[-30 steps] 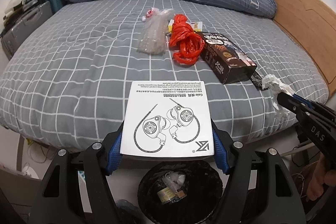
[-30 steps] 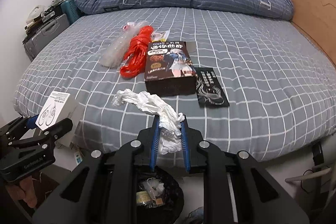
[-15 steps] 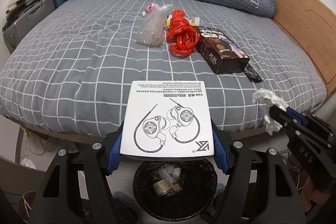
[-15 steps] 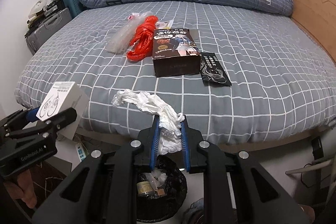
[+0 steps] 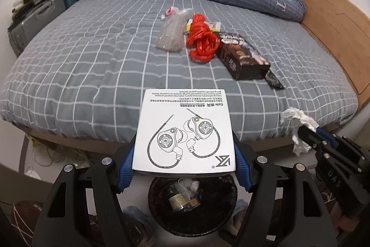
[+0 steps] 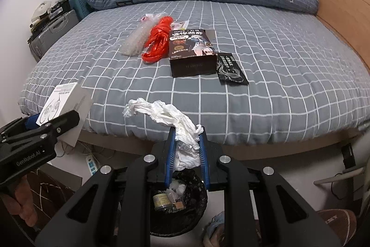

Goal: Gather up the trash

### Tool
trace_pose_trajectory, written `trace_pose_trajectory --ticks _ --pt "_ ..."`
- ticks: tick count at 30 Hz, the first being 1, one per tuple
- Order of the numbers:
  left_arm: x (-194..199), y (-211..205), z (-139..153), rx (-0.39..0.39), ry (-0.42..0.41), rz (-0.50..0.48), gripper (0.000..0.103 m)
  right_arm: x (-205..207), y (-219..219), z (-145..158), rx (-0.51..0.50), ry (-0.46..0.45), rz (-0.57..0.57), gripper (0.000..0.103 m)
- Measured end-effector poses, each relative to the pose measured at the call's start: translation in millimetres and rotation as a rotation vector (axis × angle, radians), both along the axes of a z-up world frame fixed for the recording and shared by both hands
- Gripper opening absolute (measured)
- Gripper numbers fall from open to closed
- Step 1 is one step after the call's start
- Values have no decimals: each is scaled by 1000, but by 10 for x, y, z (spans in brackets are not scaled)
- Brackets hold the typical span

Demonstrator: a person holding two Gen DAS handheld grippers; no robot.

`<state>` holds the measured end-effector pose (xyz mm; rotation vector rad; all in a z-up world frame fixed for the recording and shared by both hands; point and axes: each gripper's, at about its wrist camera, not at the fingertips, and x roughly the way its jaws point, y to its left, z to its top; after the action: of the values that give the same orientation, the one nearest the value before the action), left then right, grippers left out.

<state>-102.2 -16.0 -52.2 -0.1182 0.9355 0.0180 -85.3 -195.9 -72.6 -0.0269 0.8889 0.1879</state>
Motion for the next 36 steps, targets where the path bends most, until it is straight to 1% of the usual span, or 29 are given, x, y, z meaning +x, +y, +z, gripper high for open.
trace_pose_trajectory --ticks 4,8,15,22,28,36 --pt "-112 76 -124 -5 27 13 69 -99 -10 -80 2 16 -3 19" --pt "-226 73 -223 0 49 6 69 -191 21 -165 -4 35 1 19" --pt "-345 6 -283 7 65 -11 69 -296 -14 -259 -17 55 -11 19" --pt "-377 27 -404 -1 87 -4 69 -366 -7 -383 -22 83 -9 19" --pt "-333 45 -593 0 105 -5 69 -352 11 -601 -29 120 -2 19" --pt "-174 93 -970 -7 163 6 69 -224 -14 -1010 -12 211 -1 19"
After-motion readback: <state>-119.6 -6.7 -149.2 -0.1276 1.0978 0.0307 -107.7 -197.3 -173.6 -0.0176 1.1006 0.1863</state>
